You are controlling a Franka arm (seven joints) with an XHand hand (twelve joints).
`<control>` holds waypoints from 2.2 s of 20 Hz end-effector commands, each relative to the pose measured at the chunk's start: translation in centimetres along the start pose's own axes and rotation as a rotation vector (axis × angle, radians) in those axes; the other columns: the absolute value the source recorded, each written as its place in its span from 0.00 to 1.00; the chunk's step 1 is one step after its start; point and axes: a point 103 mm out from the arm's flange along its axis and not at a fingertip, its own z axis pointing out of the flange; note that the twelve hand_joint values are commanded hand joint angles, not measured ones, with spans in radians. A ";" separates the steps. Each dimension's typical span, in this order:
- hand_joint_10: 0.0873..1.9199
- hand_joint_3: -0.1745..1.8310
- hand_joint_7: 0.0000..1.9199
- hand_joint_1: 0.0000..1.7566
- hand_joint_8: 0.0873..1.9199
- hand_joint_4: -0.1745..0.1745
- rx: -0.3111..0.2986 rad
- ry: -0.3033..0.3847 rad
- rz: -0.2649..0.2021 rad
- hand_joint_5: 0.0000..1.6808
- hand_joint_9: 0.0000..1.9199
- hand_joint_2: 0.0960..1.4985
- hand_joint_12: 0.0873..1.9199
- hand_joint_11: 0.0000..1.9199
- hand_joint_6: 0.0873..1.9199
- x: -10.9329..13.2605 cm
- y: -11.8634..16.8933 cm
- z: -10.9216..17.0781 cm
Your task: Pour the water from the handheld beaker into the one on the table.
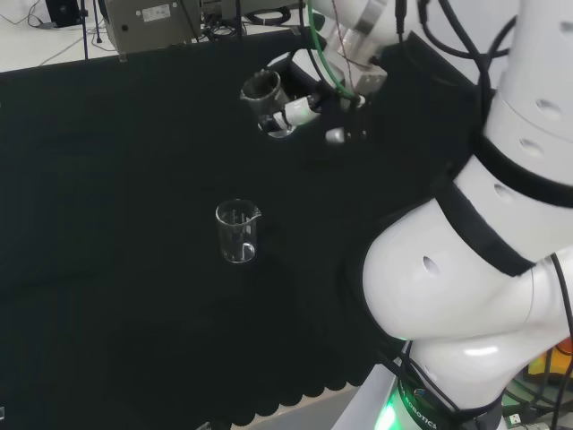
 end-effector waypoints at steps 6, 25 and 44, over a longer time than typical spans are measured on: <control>0.05 0.00 0.82 0.68 0.28 0.36 0.176 -0.164 0.064 0.90 0.95 0.66 0.26 0.77 0.00 3.2 -11.6 0.6; 0.06 0.00 0.81 0.68 0.31 0.38 0.402 -0.419 0.069 0.90 0.95 0.66 0.27 0.76 0.00 6.8 -8.7 4.8; 0.06 0.00 0.81 0.68 0.33 0.40 0.534 -0.650 0.050 0.90 0.95 0.66 0.28 0.76 0.00 8.0 -7.3 5.4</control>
